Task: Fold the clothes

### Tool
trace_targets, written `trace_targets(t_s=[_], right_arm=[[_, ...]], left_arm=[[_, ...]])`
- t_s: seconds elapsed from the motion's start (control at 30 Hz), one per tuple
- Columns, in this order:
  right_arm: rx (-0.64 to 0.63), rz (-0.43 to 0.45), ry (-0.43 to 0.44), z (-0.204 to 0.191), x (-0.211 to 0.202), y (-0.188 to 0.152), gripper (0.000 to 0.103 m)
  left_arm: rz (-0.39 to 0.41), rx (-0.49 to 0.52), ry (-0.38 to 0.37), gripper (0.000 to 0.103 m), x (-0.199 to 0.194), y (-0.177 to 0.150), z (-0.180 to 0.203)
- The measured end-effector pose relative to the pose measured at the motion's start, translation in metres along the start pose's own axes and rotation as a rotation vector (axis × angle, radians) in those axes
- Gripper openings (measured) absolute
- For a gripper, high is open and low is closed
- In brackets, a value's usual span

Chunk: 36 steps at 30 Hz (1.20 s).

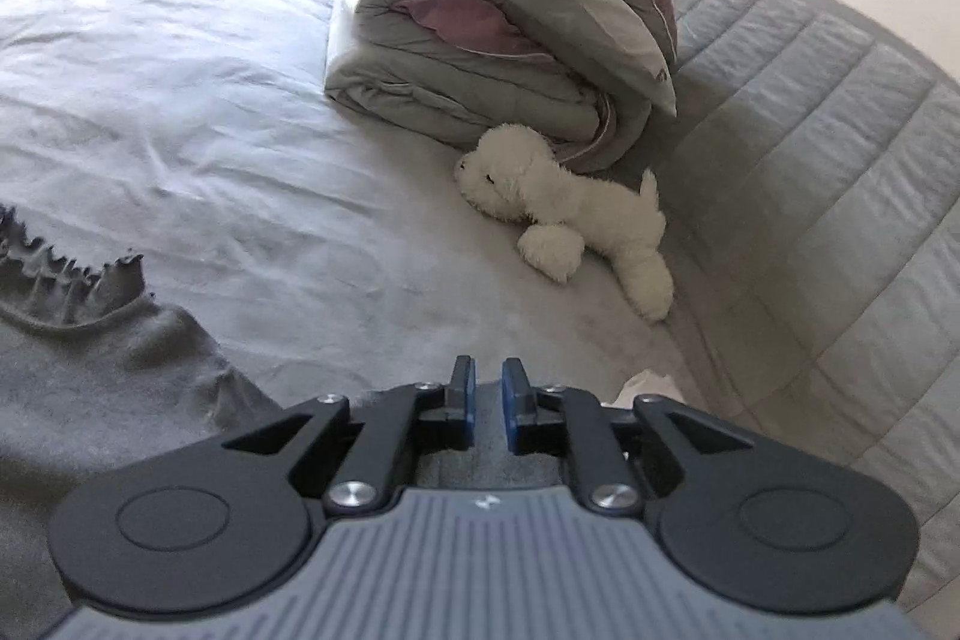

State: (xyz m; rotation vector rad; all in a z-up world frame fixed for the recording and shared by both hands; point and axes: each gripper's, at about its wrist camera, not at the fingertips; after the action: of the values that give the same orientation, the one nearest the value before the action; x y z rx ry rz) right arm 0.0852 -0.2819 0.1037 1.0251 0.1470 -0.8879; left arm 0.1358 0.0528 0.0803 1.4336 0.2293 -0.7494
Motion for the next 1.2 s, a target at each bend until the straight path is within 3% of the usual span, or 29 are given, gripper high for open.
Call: trace_targets(t_s=[0.03, 0.1, 0.13, 0.27, 0.47, 0.53, 0.63, 0.7, 0.77, 0.8, 0.83, 0.87, 0.9, 1.0, 1.2], right_arm=[[0.001, -0.005, 0.001, 0.000, -0.001, 0.001, 0.016], [0.020, -0.017, 0.008, 0.002, -0.002, 0.002, 0.025], [0.035, -0.022, 0.012, 0.004, -0.003, 0.003, 0.030], [0.048, -0.038, -0.009, 0.006, -0.004, 0.006, 0.030], [0.070, -0.090, 0.032, -0.010, 0.012, -0.004, 0.032], [0.100, -0.094, 0.096, -0.016, 0.017, -0.009, 0.035], [0.155, -0.105, 0.239, -0.023, 0.027, -0.016, 0.054], [0.142, -0.136, 0.309, -0.032, 0.040, -0.019, 0.056], [0.110, -0.163, 0.331, -0.041, 0.052, -0.023, 0.056], [0.098, -0.183, 0.341, -0.044, 0.058, -0.025, 0.051], [0.100, -0.188, 0.349, -0.045, 0.062, -0.028, 0.030], [0.105, -0.190, 0.357, -0.046, 0.065, -0.030, 0.008], [0.094, -0.183, 0.348, -0.048, 0.066, -0.031, 0.006], [0.041, -0.139, 0.319, -0.056, 0.058, -0.032, 0.006], [0.033, -0.037, 0.240, -0.049, 0.045, -0.034, 0.004]], left_arm=[[-0.012, 0.000, -0.006, 0.024, 0.001, -0.001, -0.003], [-0.032, -0.021, -0.012, 0.053, 0.004, -0.003, -0.010], [-0.039, -0.036, -0.014, 0.056, 0.006, -0.003, -0.014], [-0.054, -0.038, -0.017, 0.056, 0.006, -0.005, -0.018], [-0.069, 0.018, -0.019, 0.056, 0.013, -0.011, -0.006], [-0.077, 0.043, -0.012, 0.057, 0.017, -0.014, -0.002], [-0.089, 0.082, 0.006, 0.065, 0.030, -0.022, 0.004], [-0.097, 0.108, 0.018, 0.065, 0.038, -0.027, 0.009], [-0.116, 0.144, 0.025, 0.061, 0.049, -0.033, 0.016], [-0.125, 0.169, 0.028, 0.047, 0.055, -0.037, 0.021], [-0.124, 0.207, 0.031, 0.042, 0.058, -0.041, 0.027], [-0.113, 0.253, 0.030, 0.029, 0.059, -0.045, 0.034], [-0.107, 0.293, 0.024, 0.008, 0.059, -0.049, 0.040], [-0.109, 0.295, 0.046, 0.003, 0.053, -0.045, 0.047], [-0.050, 0.151, 0.049, 0.003, 0.041, -0.023, 0.029]])
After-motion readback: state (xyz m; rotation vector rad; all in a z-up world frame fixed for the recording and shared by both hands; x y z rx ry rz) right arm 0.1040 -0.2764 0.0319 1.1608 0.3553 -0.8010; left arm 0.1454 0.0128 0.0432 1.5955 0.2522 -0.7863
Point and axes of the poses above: each gripper's, at about its wrist camera, not at the fingertips, and x roughly the way its jaws point, z to its right, y to its top, and after that the axes turned 1 degree about y, right-handed
